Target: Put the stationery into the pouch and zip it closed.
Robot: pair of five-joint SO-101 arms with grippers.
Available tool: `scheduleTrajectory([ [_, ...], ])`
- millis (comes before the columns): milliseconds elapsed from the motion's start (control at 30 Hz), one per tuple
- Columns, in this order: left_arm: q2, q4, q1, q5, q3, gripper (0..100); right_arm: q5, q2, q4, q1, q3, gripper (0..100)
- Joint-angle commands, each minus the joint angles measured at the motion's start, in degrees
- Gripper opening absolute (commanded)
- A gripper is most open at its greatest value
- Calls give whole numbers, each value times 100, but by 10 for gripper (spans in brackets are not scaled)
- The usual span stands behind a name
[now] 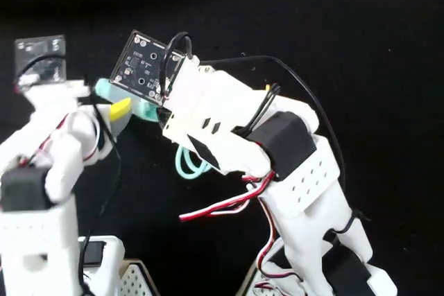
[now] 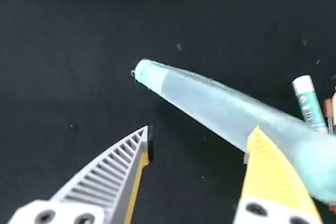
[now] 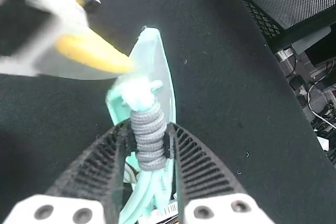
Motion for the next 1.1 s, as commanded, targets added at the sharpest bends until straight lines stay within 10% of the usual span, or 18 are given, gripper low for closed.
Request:
scheduleTrajectory([
  [0,-624,211,75,26,-514,302,-26,-13,-9,-70,-127,12],
  [1067,747,281,778,-299,-998,304,0,-40,53,-70,-119,12],
])
